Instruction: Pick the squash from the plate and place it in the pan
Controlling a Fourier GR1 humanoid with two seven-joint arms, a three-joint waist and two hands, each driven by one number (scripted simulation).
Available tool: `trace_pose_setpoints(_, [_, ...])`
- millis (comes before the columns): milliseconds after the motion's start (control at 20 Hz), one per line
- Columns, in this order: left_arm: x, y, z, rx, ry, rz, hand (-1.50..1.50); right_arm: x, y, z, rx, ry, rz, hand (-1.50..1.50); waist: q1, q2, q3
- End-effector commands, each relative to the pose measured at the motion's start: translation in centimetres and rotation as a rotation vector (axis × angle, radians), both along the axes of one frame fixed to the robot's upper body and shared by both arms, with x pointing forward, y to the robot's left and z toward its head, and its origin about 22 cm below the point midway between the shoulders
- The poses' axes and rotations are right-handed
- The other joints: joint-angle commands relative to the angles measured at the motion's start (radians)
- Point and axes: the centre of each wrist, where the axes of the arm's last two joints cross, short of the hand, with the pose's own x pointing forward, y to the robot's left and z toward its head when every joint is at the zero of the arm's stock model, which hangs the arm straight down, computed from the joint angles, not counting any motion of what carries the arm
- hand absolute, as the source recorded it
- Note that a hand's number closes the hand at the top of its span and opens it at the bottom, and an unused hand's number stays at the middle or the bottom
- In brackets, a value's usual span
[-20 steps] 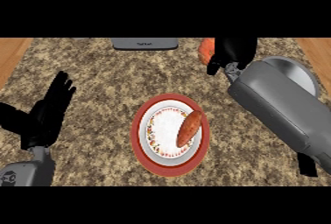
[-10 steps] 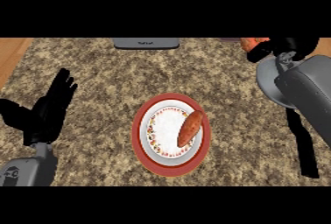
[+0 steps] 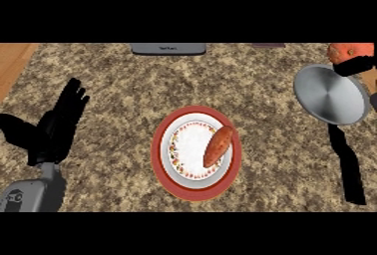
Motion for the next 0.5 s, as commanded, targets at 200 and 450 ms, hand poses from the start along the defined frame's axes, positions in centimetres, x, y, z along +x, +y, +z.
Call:
trace_pose_setpoints(200, [0.4,-1.5,0.5,-0.012,0.001,-0.025,0.0,0.0,-6.2,-5.0,0.046,-0.001,0.047,1.5,0.029,0.009,0.001])
trace_pose_setpoints(450, [1.0,-1.5,2.0,-0.001,-0.015,-0.033,0.0,-0.3,-7.8,-7.3,0.062,0.026,0.086,1.5,0.037,0.012,0.002])
